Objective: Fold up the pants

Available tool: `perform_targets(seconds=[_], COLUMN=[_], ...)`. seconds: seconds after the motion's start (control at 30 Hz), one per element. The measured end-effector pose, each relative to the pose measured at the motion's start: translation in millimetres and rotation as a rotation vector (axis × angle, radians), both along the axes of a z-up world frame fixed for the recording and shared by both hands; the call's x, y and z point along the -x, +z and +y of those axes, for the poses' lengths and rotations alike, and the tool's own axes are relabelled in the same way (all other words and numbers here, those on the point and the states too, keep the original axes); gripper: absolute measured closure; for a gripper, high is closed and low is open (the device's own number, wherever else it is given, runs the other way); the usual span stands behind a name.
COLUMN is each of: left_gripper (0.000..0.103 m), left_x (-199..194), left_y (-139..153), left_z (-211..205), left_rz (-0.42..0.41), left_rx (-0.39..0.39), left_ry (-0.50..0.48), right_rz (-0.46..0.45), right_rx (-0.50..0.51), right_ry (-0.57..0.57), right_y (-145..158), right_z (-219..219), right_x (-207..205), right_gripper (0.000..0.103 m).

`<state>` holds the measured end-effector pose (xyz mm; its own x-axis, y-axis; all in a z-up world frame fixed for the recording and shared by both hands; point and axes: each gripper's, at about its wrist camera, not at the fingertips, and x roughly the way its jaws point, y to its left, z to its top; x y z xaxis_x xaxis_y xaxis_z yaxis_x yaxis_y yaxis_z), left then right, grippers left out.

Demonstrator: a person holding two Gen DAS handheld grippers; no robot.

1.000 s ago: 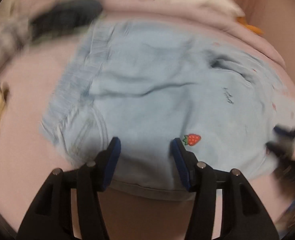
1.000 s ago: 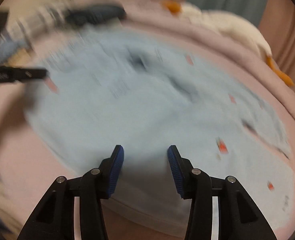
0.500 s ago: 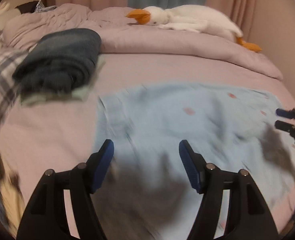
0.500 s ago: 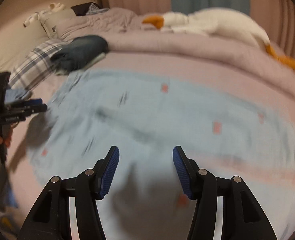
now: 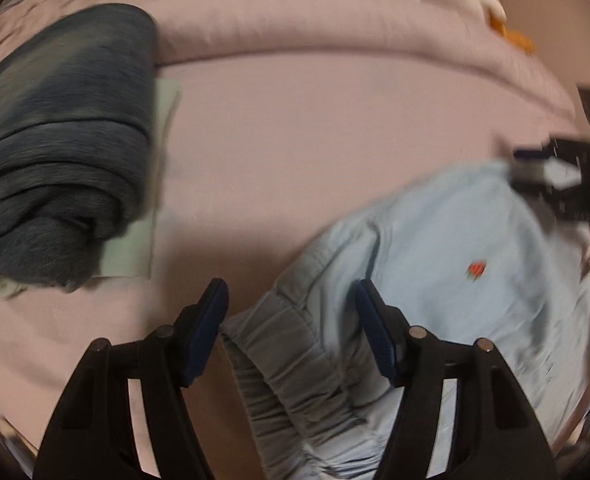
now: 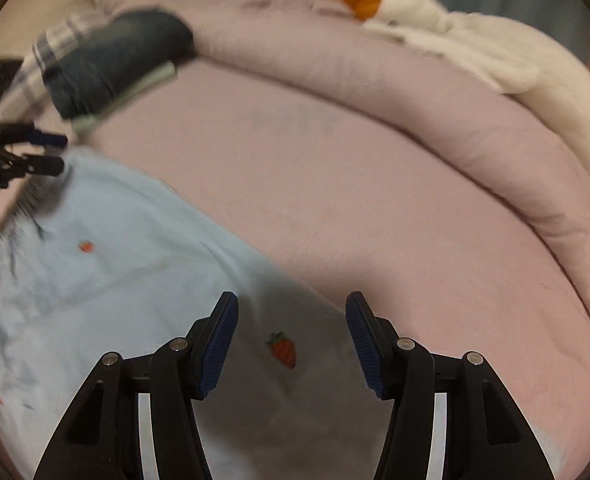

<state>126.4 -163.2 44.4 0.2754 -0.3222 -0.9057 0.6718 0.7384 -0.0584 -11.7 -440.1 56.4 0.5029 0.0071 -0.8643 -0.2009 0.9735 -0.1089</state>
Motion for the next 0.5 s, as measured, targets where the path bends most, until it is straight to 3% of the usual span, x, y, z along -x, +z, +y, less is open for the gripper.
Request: perform_targets(seconds=[0.1, 0.13, 0.17, 0.2, 0.33, 0.4, 0.47, 0.5], left_gripper=[0.057, 0.059, 0.061, 0.062, 0.064, 0.063, 0.06, 0.058], left_x=[0, 2, 4, 5, 15, 12, 8, 9], left_y=[-10, -8, -6, -4, 13, 5, -14, -17], left_z=[-3, -4, -4, -3, -5, -5, -8, -12], left_rz=[0.038, 0.034, 0.023, 0.014, -0.083, -0.064, -0.038, -0.064], left_rx=[-0.01, -0.001, 0.002, 0.005, 0.012, 0.018, -0.02, -0.03], left_ry=[-0.005, -0.004, 0.002, 0.022, 0.037, 0.051, 0.06, 0.057], right_rz=[0.05, 0.042, 0.032, 0.023, -0.037, -0.08, -0.037, -0.008], right_rx=[-0.009, -0.016, -0.021, -0.008, 0.075, 0.062, 0.022, 0.035], right_ry=[-0.002, 0.004, 0.019, 0.022, 0.014, -0.019, -0.042, -0.046], right_y=[-12, -11, -9, -7, 4, 12, 3, -7], right_z=[-1, 1, 5, 10, 26, 21, 13, 14], right_x=[-5, -2, 1, 4, 13, 15, 12, 11], right_gripper=[0.048, 0.056, 0.082, 0.09, 0.098, 0.098, 0.098, 0.098])
